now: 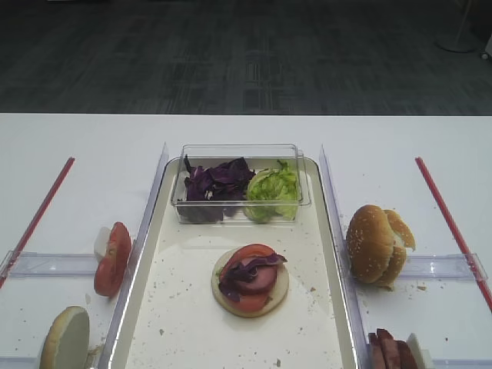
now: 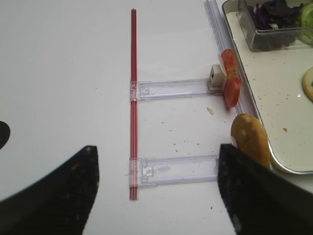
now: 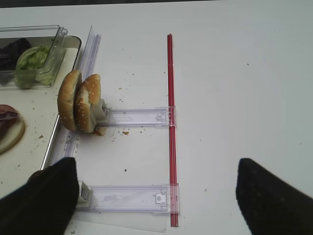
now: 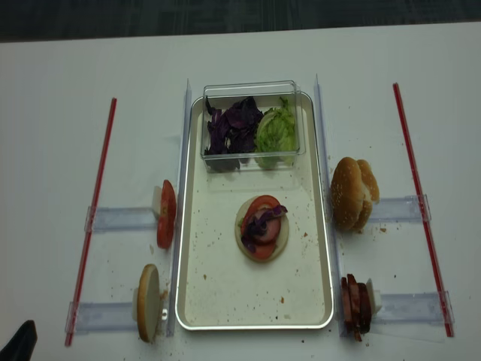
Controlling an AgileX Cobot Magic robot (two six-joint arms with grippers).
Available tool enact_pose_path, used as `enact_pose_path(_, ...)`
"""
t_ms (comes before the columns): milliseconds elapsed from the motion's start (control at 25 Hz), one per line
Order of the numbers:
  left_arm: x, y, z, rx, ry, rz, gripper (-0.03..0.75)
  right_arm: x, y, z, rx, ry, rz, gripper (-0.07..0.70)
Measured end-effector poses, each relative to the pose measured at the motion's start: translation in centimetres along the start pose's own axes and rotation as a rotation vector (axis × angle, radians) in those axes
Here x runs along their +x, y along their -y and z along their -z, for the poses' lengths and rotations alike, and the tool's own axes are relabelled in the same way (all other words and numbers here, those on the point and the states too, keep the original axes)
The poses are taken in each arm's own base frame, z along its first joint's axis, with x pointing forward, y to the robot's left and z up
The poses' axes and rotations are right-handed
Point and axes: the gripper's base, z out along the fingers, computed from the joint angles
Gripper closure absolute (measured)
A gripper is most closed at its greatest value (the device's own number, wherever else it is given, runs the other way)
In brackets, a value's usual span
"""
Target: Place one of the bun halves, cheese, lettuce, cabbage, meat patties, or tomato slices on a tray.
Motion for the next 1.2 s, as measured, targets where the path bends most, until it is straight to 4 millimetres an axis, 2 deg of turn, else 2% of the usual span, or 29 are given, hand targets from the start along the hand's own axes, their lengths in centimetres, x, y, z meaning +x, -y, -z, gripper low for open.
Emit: enact_pose_path(1200,0.0,0.0,0.0,0.0,0.0,0.0,0.244,0.0,0.0,0.0,0.0,0.0,0.0,-0.033)
